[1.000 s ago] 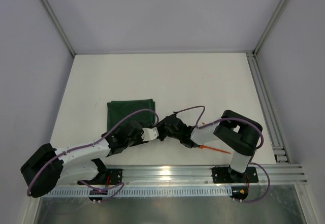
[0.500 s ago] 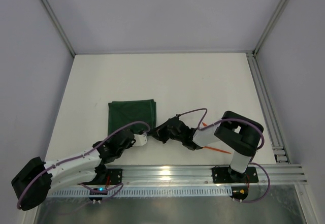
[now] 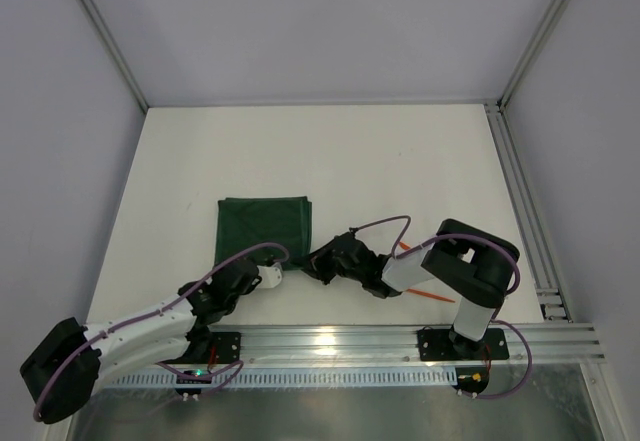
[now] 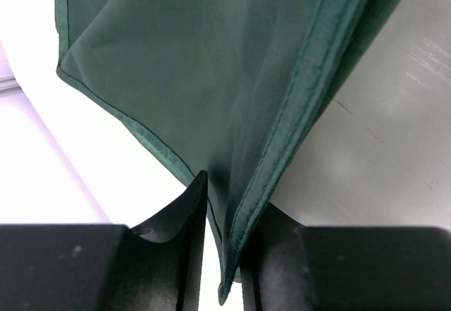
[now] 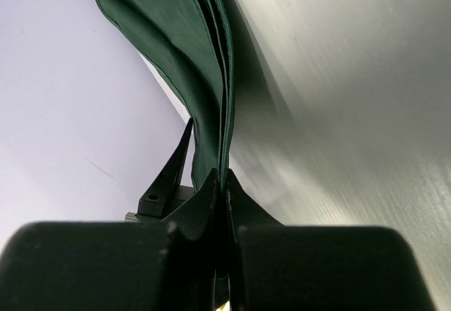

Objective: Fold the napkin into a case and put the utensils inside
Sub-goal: Pick up the upper triangle-folded napkin from the center of the board.

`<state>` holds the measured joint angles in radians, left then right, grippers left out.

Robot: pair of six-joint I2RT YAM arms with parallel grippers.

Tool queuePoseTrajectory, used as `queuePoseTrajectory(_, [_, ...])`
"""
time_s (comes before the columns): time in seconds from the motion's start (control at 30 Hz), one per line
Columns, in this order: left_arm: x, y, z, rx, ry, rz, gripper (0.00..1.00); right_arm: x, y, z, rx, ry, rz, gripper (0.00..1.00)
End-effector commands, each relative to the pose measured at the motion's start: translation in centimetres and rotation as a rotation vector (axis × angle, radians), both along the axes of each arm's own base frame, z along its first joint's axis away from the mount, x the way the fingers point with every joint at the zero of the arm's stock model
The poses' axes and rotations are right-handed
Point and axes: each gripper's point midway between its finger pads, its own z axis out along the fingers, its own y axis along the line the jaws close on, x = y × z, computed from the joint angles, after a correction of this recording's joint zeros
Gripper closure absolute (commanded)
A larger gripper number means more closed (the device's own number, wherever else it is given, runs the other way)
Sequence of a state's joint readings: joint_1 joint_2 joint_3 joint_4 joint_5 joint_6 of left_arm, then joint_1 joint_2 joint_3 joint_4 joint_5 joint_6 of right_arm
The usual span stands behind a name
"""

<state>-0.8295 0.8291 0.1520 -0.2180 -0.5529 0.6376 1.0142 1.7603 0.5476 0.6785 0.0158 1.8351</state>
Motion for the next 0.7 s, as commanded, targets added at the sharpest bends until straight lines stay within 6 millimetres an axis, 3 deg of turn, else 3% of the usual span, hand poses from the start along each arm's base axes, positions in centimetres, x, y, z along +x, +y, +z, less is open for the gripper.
queuePoseTrajectory(0.0, [-0.7,0.5,-1.2,0.008,0.039,-0.002,0.78,0.4,0.2,1.8,0.049,-0.035,-0.010,0.96])
queuePoseTrajectory(0.1, [-0.6,0.3,-1.1,-0.001,0.039,-0.001,0.83,0.3,0.3,1.8,0.045,-0.042,-0.002,0.96])
queuePoseTrajectory(0.2, [-0.6,0.0,-0.9,-0.012,0.051,-0.005,1.00,0.5,0.7,2.7,0.047,-0.083,0.022,0.96])
queuePoseTrajectory(0.37, [-1.7,-0.9,-0.2,-0.041,0.159,-0.021,1.00,1.1,0.2,3.8,-0.050,-0.173,0.073,0.96])
queuePoseTrajectory(0.67, [-2.8,-1.9,4.0,-0.079,0.262,-0.019,1.00,1.9,-1.4,6.9,-0.133,-0.293,0.202,0.96])
